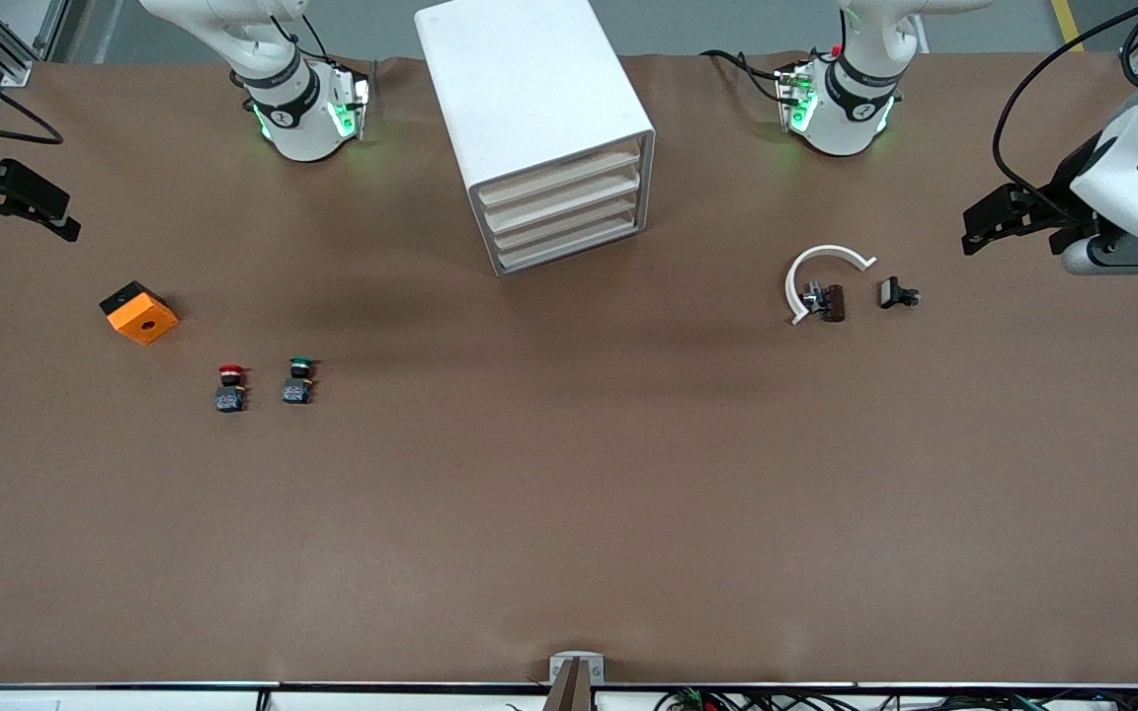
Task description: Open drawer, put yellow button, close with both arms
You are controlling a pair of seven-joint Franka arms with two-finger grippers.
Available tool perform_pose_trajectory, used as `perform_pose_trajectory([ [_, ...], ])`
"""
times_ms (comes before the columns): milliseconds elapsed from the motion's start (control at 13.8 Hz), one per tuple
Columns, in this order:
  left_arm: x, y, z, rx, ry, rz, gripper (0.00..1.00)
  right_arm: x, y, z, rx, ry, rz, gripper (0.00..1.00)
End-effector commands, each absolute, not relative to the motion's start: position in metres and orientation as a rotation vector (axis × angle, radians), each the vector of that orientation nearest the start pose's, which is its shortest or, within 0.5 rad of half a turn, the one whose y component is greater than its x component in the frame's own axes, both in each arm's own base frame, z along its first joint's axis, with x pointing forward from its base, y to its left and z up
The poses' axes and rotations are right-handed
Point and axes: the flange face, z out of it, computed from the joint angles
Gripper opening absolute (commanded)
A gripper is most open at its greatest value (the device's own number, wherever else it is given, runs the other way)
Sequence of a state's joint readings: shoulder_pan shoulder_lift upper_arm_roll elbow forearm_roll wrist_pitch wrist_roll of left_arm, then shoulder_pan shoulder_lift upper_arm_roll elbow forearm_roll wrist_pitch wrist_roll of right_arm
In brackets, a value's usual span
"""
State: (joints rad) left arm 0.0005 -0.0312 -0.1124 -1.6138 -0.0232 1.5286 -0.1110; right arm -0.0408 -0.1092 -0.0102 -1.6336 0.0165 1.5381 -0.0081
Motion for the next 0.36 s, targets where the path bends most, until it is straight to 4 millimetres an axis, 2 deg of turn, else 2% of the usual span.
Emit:
perform_pose_trajectory([
  [0, 0.5348, -0.0622, 0.6237, -3.156, 0.025, 0.086, 1.0, 0.5099, -0.0211, 0.6593, -3.116, 0.06, -0.058, 1.0],
  [289, 0.5343, -0.062, 0.6238, -3.154, 0.023, 0.085, 1.0, 0.5019, -0.0199, 0.6689, -3.114, 0.058, -0.087, 1.0],
])
